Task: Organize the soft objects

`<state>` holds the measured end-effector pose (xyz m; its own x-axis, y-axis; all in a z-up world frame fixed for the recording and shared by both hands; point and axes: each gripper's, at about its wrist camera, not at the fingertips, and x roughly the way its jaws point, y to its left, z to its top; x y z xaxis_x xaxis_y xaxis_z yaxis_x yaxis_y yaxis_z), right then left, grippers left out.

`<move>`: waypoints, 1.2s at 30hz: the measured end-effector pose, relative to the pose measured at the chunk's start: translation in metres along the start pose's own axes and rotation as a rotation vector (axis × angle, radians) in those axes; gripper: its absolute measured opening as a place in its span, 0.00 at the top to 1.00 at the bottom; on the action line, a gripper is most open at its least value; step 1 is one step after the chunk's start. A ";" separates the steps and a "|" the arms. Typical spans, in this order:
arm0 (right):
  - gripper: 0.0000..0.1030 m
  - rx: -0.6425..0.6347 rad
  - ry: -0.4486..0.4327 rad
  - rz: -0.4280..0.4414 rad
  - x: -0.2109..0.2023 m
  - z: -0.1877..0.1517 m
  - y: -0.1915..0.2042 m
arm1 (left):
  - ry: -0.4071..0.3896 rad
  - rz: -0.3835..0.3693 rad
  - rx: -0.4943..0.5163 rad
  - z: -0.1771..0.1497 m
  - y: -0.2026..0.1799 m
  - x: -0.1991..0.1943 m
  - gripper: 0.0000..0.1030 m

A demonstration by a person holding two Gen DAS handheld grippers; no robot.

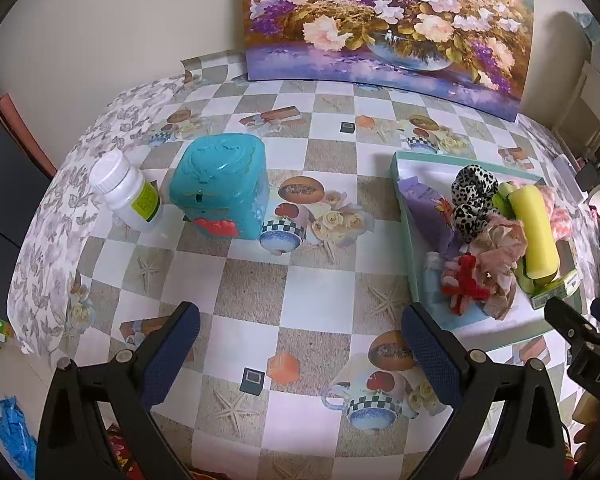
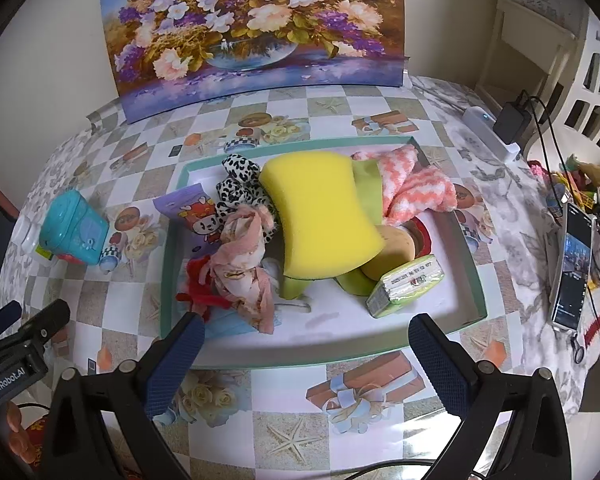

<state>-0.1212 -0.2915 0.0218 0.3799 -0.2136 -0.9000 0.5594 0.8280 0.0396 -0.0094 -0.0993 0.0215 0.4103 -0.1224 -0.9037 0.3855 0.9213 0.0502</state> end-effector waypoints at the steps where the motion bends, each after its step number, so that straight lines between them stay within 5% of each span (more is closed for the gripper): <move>1: 0.00 0.003 -0.001 0.000 0.000 0.000 -0.001 | 0.004 0.000 0.000 0.000 0.000 0.001 0.02; 36: 0.00 -0.007 0.005 -0.014 0.003 -0.001 0.003 | 0.037 -0.020 -0.030 0.001 0.003 0.005 0.02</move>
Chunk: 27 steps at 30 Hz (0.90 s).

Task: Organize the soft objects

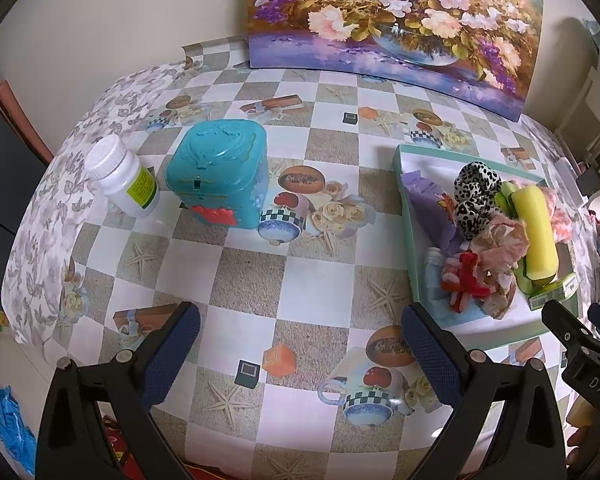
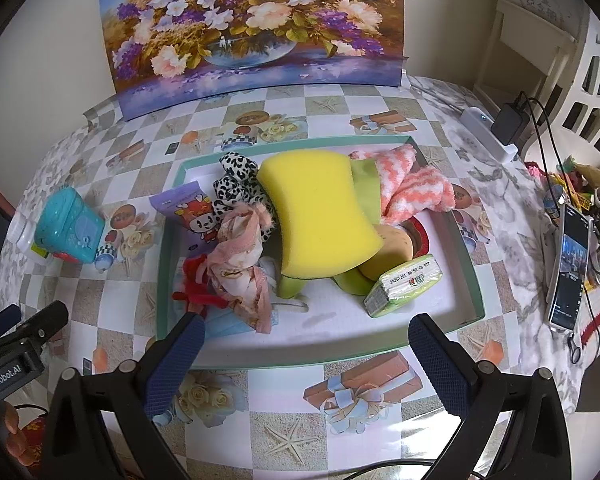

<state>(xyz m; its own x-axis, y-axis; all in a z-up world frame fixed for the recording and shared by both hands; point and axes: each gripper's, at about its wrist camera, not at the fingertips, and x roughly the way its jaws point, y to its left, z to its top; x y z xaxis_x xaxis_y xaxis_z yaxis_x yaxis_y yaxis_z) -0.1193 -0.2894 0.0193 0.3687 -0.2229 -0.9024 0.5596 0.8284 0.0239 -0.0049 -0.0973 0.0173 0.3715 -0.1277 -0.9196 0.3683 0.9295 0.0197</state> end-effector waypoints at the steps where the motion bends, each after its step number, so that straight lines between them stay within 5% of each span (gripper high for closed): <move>1: 0.00 -0.001 0.000 -0.001 0.000 0.000 0.000 | 0.001 -0.002 0.000 0.000 0.000 0.000 0.02; 27: 0.00 -0.008 0.005 -0.003 0.002 0.000 0.001 | 0.022 -0.007 -0.014 -0.002 0.002 0.003 0.02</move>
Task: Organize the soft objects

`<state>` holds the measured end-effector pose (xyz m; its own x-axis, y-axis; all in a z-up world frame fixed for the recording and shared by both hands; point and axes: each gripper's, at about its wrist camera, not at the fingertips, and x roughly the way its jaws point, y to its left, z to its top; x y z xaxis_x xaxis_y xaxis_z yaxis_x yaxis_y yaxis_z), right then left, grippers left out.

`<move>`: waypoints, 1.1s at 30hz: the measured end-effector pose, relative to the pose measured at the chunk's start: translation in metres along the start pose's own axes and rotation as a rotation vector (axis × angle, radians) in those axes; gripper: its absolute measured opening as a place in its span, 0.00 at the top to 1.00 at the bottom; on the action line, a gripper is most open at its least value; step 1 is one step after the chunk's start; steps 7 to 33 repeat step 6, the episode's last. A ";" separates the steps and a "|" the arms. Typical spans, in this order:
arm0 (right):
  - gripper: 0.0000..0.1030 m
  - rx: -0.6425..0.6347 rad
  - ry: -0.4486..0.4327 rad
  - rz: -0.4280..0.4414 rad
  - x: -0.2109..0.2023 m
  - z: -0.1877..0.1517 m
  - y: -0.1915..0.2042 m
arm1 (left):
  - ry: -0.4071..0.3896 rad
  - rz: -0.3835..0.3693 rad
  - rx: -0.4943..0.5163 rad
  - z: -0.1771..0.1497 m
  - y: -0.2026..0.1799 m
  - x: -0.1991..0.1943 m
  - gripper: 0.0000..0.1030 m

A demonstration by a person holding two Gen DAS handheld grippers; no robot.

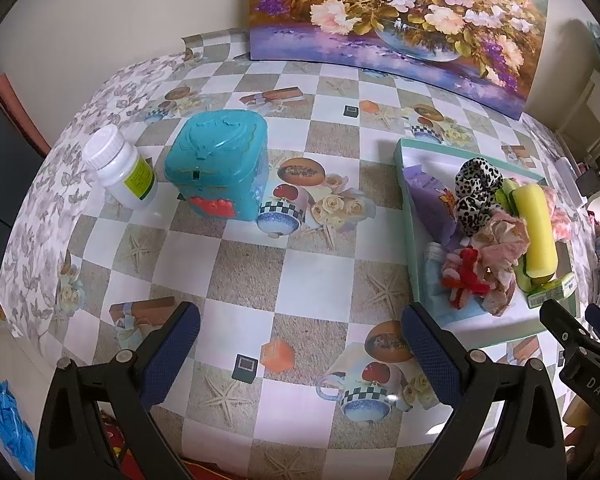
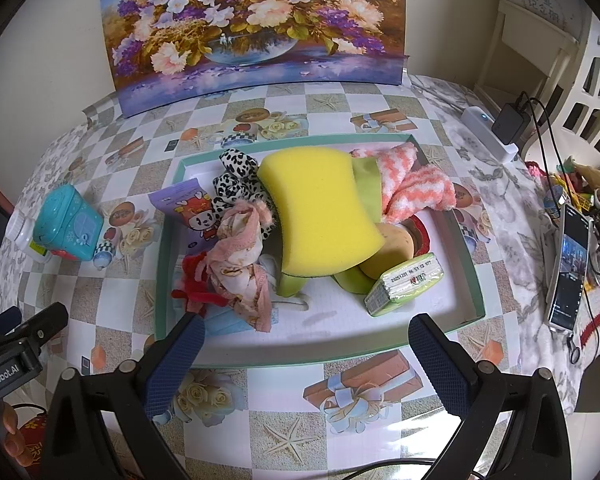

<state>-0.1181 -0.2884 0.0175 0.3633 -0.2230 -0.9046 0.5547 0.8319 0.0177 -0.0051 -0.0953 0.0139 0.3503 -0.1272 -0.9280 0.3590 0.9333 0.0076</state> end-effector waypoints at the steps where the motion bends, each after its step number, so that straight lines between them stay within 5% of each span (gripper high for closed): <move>1: 0.00 0.000 0.000 0.000 0.000 0.000 0.000 | -0.003 0.002 0.002 0.000 0.000 0.000 0.02; 33: 0.00 0.001 0.000 -0.001 0.000 0.000 0.000 | -0.016 -0.003 0.012 0.001 -0.001 -0.002 0.02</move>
